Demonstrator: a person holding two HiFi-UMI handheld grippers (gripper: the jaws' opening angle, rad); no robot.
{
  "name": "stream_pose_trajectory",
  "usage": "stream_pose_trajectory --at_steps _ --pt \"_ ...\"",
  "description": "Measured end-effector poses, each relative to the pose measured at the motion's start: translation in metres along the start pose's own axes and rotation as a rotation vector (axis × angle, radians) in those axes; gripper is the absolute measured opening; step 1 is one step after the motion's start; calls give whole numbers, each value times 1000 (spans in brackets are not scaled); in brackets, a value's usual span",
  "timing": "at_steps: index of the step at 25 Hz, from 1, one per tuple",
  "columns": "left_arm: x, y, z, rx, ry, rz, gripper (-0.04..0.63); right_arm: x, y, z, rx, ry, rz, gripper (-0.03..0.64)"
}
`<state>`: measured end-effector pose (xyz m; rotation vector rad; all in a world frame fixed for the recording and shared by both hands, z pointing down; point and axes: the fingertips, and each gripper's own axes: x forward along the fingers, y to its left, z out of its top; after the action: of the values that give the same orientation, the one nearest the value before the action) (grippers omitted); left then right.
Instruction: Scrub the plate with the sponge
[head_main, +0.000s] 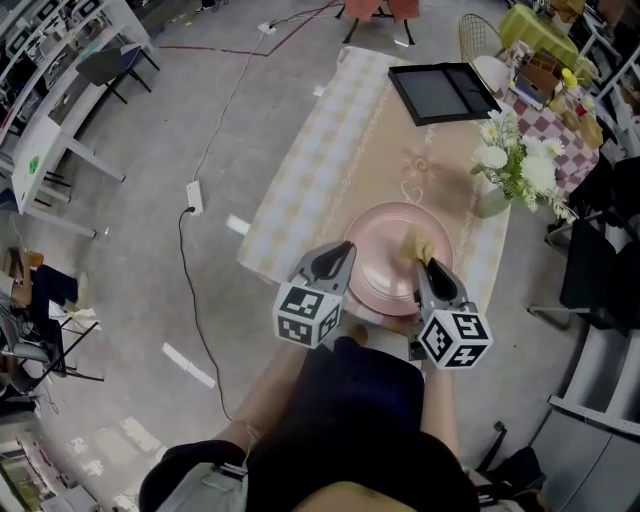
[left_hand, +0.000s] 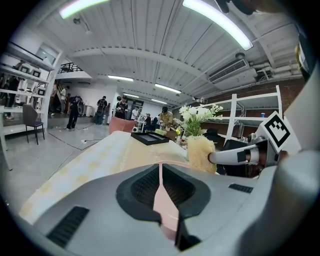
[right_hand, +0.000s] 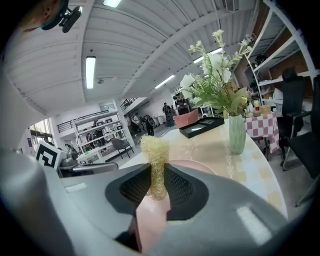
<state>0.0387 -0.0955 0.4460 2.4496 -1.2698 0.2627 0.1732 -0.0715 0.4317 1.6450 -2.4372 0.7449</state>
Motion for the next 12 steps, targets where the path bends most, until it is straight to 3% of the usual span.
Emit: stream_pose_trajectory --at_steps 12 --pt "-1 21 4 -9 25 -3 26 16 3 7 -62 0 -53 81"
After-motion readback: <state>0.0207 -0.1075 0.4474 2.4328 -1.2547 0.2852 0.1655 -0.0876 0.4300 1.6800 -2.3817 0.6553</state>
